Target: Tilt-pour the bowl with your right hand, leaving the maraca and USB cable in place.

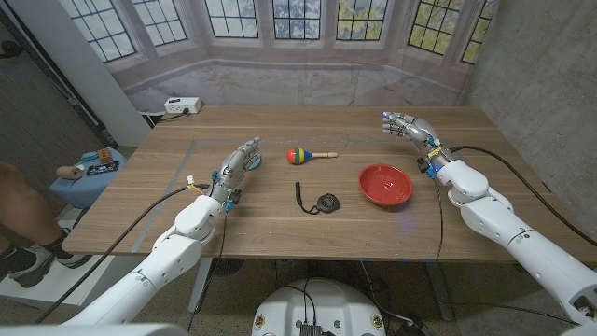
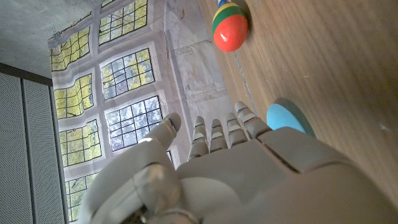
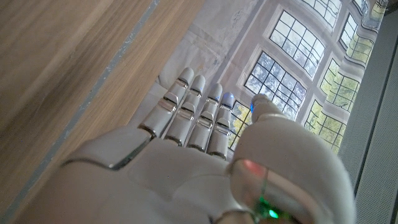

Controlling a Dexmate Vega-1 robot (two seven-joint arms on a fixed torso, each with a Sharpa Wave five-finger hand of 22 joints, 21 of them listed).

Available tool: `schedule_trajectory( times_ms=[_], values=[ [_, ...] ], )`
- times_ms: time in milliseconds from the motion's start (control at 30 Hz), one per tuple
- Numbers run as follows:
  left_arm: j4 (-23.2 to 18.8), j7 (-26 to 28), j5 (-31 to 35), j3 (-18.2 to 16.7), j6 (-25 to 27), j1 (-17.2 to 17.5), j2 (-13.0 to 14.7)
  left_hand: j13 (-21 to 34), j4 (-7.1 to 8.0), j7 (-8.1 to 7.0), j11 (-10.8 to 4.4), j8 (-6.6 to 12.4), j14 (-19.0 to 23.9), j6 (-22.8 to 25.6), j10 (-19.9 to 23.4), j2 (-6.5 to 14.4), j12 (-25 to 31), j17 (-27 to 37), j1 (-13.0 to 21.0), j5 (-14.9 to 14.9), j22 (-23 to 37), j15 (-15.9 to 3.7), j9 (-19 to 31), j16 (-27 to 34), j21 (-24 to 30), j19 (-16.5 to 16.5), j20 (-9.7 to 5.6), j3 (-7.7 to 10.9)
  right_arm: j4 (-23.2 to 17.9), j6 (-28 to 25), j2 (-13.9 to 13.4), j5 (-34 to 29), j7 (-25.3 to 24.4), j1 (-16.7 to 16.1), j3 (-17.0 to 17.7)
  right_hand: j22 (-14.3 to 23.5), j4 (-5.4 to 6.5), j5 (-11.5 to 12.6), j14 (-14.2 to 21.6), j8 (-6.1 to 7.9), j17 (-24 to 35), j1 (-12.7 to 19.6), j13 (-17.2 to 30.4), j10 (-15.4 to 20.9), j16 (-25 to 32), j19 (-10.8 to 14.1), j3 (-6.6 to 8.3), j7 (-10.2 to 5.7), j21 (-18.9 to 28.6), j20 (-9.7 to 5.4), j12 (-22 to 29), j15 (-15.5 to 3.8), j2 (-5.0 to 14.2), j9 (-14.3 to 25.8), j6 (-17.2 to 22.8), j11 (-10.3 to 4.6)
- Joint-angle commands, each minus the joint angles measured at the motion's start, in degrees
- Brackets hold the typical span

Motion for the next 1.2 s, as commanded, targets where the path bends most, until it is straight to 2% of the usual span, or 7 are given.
schedule_trajectory(
  times_ms=[33,233,567,867,1200],
  values=[
    [1.3,-1.4,-0.7,-0.1,-0.7,-1.2,-0.5,0.1,0.14,0.30,-0.22,0.00,-0.4,0.4,0.3,-6.2,-0.1,0.2,-5.9,0.5,0.2,0.28,0.1,-0.1,-0.2,0.2,-0.05,0.10,2.2,3.2,3.7,5.8,1.2,-1.4,1.4,0.2,0.77,-0.5,-1.3,-0.23,-0.2,-0.8,-0.5,-1.3,-0.2,-0.8,0.17,-0.02,0.0,-0.27,-0.6,-3.65,1.12,0.0,-0.9,0.16],
    [1.2,-1.9,-1.2,-0.6,-0.6,-1.2,0.1,0.1,0.08,0.31,-0.25,0.02,-0.6,0.4,0.2,-6.1,-0.1,0.1,-5.8,0.4,0.2,0.19,0.1,-0.2,-0.2,0.0,-0.22,0.06,3.6,4.2,5.7,7.5,1.4,-1.5,1.6,0.1,0.73,-1.0,-4.0,-0.37,-1.2,-1.7,-1.7,-2.9,-0.7,-1.7,0.24,0.17,-0.3,-0.40,-1.3,-2.62,1.35,-0.2,-2.2,0.31],
    [-0.1,-1.3,-1.4,-1.8,-0.9,0.0,1.0,0.1,0.09,0.11,-0.30,-0.19,-1.4,-0.1,-0.2,-6.1,-0.3,0.1,-5.8,0.4,0.2,0.10,0.1,-0.3,-0.4,-0.4,-0.45,-0.18,7.0,5.5,8.3,9.4,3.1,-0.6,1.2,-0.1,0.62,-1.4,-7.9,-0.66,-2.7,-3.1,-3.6,-6.0,-0.8,-4.3,0.34,0.31,-1.1,-0.71,-1.9,-2.67,1.63,-0.4,-5.3,0.33],
    [-0.5,-1.3,-1.8,-2.8,-1.4,0.8,1.7,0.0,0.52,-0.57,-0.63,-0.98,-2.9,-3.0,-1.8,-6.3,-0.9,0.2,-6.2,0.2,0.1,-0.50,0.0,-0.5,-0.9,-2.1,-1.16,-0.97,9.8,6.9,10.5,10.8,5.0,0.6,1.1,-0.4,0.43,-1.5,-11.1,-0.82,-3.9,-4.4,-5.4,-9.1,-0.6,-6.6,0.49,1.20,-1.5,-2.12,-1.9,-2.78,2.00,-0.5,-8.8,0.93],
    [0.3,-1.6,-1.6,-2.9,-1.8,0.1,1.4,-0.1,0.50,-1.37,-0.85,-1.44,-3.5,-6.1,-2.3,-6.3,-0.9,0.1,-6.2,0.1,0.1,-0.71,-0.1,-0.4,-0.9,-2.5,-1.28,-1.34,11.9,7.5,11.5,11.2,6.1,1.8,0.9,-0.5,0.31,-1.5,-14.2,-0.78,-4.6,-5.7,-6.8,-11.8,-0.5,-8.9,0.34,1.57,-1.8,-2.38,-1.9,-2.73,2.31,-0.5,-11.3,1.53]
  ],
)
